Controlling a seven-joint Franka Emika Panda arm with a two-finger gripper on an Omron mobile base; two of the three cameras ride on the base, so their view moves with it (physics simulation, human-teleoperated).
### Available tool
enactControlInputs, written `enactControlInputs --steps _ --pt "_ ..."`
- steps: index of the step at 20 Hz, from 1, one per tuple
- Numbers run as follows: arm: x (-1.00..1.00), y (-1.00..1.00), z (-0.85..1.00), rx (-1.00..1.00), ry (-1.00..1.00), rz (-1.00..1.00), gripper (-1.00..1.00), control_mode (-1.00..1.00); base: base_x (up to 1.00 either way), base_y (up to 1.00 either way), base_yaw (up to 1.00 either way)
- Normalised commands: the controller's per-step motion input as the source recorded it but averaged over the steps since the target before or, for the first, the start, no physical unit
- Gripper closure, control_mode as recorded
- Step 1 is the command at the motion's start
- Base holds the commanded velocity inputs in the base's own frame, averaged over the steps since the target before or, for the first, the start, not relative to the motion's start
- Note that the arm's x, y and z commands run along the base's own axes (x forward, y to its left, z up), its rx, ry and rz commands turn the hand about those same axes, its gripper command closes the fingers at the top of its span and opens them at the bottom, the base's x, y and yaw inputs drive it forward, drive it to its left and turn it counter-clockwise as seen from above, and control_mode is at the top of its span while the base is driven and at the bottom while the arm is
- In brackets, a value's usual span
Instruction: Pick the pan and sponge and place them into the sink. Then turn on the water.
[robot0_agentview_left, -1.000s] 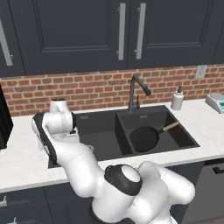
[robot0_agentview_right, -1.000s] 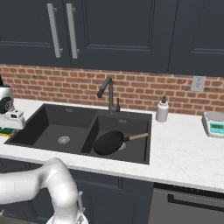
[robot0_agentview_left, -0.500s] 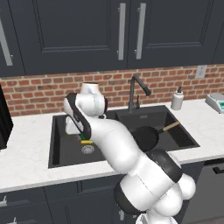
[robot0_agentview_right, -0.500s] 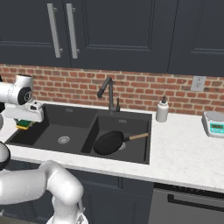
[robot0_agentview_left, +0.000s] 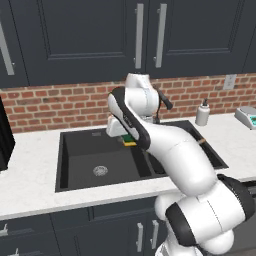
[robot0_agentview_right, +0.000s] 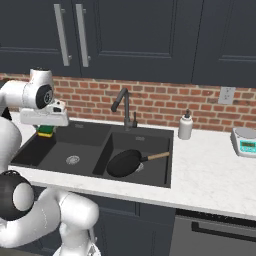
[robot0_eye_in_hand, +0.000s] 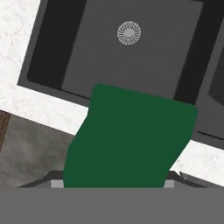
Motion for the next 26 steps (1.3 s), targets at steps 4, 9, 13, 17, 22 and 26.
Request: enactControlInputs --steps 4,9,13,17,22,26 --pt "-0.34 -1.00 0.50 0.00 -0.24 0.05 1.00 -1.00 0.00 0.00 0.00" --pt "-0.13 -1.00 0.45 0.00 -0.20 0.06 1.00 -1.00 0.00 0.00 0.00" --pt "0.00 -1.00 0.25 0.00 -0.12 0.02 1.00 -1.00 0.00 0.00 0.00" --pt "-0.37 -1.00 0.07 0.00 -0.11 0.08 1.00 -1.00 0.00 0.00 0.00" --pt "-0.28 -1.00 0.00 0.00 -0.05 0.13 1.00 -1.00 0.00 0.00 0.00" --pt "0.34 -0.78 -0.03 0.00 0.06 0.08 1.00 -1.00 0.00 0.00 0.00"
